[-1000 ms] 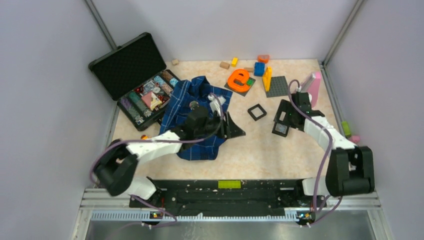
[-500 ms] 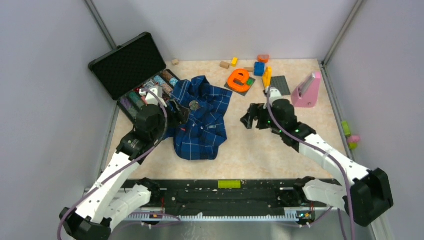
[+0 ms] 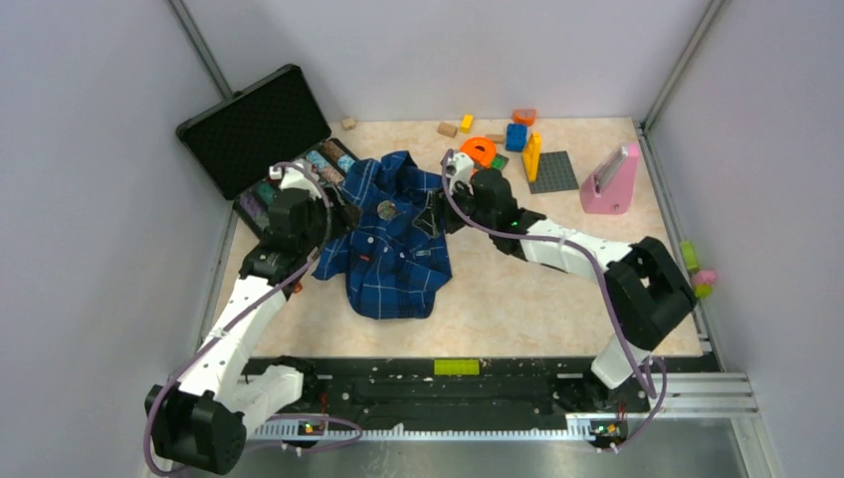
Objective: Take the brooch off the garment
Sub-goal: Move the clothes to the center of the board.
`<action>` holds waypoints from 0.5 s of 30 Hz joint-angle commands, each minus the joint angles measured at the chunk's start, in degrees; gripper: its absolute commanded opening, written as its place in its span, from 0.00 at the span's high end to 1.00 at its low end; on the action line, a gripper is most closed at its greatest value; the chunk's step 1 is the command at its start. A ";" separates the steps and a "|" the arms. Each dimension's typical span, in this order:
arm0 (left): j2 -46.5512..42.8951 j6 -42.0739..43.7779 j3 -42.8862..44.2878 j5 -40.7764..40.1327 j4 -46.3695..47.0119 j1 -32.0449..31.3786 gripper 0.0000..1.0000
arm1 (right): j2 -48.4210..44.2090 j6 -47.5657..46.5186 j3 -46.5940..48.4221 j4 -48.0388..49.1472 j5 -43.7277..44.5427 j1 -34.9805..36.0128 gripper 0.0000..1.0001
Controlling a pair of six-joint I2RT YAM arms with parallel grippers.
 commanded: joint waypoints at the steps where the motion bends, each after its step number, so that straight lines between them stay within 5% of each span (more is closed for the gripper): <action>1: 2.34 1.51 1.68 6.10 7.68 1.24 0.33 | 5.17 -4.34 6.42 6.81 -2.34 2.13 0.39; 6: 6.01 2.58 4.17 7.63 8.48 2.18 0.33 | 11.05 -7.49 12.31 4.01 -0.69 3.93 0.46; 12: 9.49 3.16 5.59 8.46 9.81 2.55 0.34 | 11.39 -6.39 12.40 4.11 -0.24 4.06 0.95; 15: 11.65 3.51 6.21 9.84 10.99 2.64 0.32 | 8.24 -5.62 9.23 5.04 -0.54 4.09 1.00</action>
